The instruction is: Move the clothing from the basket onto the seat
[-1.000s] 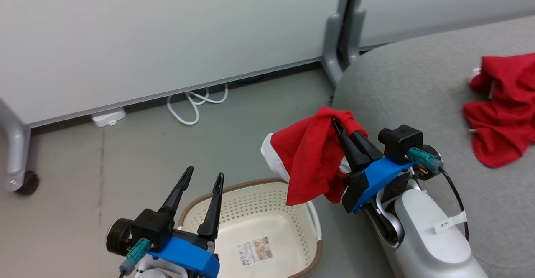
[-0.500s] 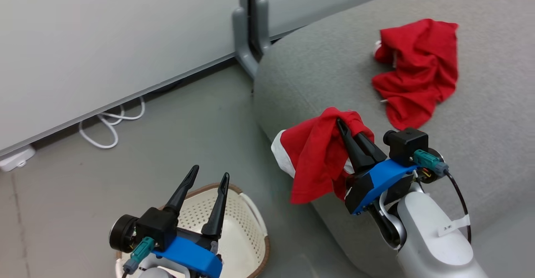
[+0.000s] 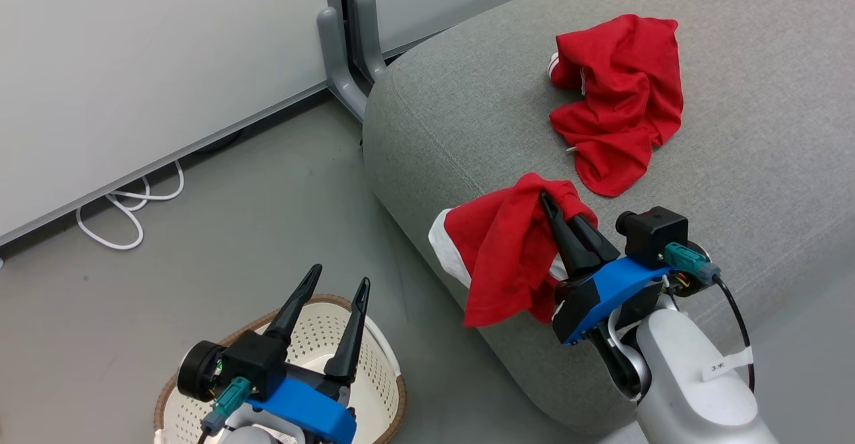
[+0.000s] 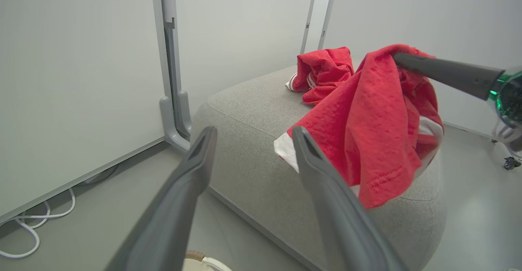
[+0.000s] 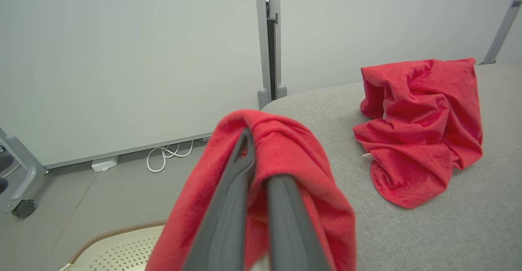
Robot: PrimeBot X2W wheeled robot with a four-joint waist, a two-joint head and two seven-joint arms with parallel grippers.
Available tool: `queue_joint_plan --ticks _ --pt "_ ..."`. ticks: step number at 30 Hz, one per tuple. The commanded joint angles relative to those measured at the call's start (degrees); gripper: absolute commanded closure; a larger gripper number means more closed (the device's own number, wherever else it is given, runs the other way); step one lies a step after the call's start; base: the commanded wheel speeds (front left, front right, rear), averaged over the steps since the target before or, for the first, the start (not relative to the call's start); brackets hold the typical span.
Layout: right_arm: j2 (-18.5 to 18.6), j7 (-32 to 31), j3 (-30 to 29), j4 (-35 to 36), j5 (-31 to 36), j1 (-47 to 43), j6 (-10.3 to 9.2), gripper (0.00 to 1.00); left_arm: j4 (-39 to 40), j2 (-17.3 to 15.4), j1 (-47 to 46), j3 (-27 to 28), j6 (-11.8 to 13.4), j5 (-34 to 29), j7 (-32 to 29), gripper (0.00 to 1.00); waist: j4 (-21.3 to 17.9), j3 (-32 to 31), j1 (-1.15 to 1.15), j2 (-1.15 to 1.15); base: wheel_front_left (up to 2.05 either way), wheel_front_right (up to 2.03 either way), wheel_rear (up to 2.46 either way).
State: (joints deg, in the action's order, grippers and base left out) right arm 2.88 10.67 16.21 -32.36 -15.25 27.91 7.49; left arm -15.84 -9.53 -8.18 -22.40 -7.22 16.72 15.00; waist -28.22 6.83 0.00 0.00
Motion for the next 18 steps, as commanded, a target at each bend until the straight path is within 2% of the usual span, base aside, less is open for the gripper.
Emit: queue_joint_plan --ticks 1,6,11,18 --pt "0.01 0.21 -0.34 0.06 -0.30 -0.32 0.02 1.00 0.01 -0.50 -0.68 0.05 -0.40 0.25 0.26 0.00 0.20 0.34 0.00 0.00 0.00 0.00 0.00" --pt "0.01 -0.16 -3.11 -0.49 -0.35 1.86 0.01 1.00 0.31 -0.84 -1.54 0.19 -0.40 0.04 0.26 0.00 1.20 2.37 0.00 0.00 0.00 0.00 0.00" --pt "0.84 -1.17 -8.13 0.04 1.20 8.36 0.02 1.00 1.50 -2.25 -3.34 0.37 -0.34 -0.84 0.26 0.00 2.38 7.24 0.00 0.00 0.00 0.00 0.00" --pt "8.00 -4.01 -16.35 1.73 0.29 21.92 0.01 1.00 3.55 -5.26 -8.16 -0.66 -0.28 -1.87 0.26 0.00 5.78 16.77 0.00 0.00 0.00 0.00 0.00"
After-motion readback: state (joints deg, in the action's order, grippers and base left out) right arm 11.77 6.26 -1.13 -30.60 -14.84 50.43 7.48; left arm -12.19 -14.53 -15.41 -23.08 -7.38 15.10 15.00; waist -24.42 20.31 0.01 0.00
